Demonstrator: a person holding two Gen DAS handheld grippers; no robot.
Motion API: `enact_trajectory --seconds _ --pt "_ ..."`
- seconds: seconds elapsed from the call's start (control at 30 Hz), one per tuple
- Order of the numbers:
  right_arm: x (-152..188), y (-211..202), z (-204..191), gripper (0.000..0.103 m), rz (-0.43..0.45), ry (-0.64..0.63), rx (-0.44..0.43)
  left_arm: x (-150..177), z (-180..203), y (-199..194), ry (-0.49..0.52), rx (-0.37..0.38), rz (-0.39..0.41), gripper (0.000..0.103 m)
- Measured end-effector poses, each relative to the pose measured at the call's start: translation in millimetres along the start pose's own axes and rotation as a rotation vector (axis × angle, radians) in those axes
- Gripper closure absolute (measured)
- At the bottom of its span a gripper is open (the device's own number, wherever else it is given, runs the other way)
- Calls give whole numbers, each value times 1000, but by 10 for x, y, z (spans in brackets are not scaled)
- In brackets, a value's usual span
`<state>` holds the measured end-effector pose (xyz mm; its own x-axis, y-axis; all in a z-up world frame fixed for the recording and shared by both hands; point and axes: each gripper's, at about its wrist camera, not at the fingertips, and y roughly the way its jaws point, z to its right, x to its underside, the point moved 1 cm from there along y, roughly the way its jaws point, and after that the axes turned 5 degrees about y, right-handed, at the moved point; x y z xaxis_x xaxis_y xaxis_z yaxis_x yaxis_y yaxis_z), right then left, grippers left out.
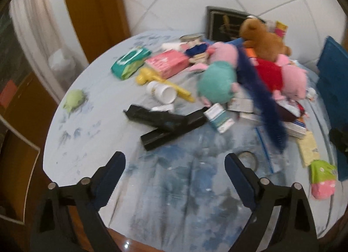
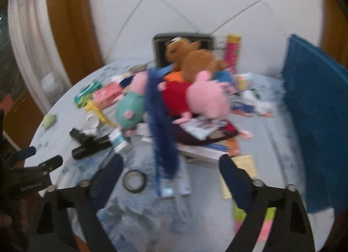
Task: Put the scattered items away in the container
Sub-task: 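Withdraw both grippers from the crate back over the table, then lower the left gripper onto a black rolled bag while the right gripper approaches another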
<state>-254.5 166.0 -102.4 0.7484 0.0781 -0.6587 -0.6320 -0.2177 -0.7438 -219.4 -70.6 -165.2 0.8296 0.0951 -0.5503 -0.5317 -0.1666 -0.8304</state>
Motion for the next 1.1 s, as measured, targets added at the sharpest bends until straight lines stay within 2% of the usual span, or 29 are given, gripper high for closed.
enact_trajectory --seconds 0.07,0.1,0.17,0.37,0.5,0.6,0.7,0.83,1.0,1.1 --pt "46 229 -126 22 -35 -18 -18 39 -84 124 7 -4 -21 9" --pt "91 349 -192 27 -59 -21 -32 48 -125 178 12 -4 -30 9" --pt "164 516 -283 32 -89 -20 -45 58 -229 308 23 -4 -48 9" --pt "356 915 -503 32 -159 44 -10 0 -503 658 99 38 -80 10" --pt "411 1047 -674 32 -173 103 25 -113 -671 809 140 66 -84 10" --pt "405 1101 -794 39 -164 125 36 -206 -745 890 153 80 -70 10" --pt "373 1202 -853 43 -169 129 50 -288 -732 966 153 114 -70 10" --pt "309 1366 -806 43 -187 129 50 -449 -591 1079 119 143 -83 10" --pt "162 1527 -679 43 -203 118 30 -711 -383 1265 73 108 -87 10" --pt "94 1610 -663 43 -214 86 8 -745 -282 1484 66 72 -135 10"
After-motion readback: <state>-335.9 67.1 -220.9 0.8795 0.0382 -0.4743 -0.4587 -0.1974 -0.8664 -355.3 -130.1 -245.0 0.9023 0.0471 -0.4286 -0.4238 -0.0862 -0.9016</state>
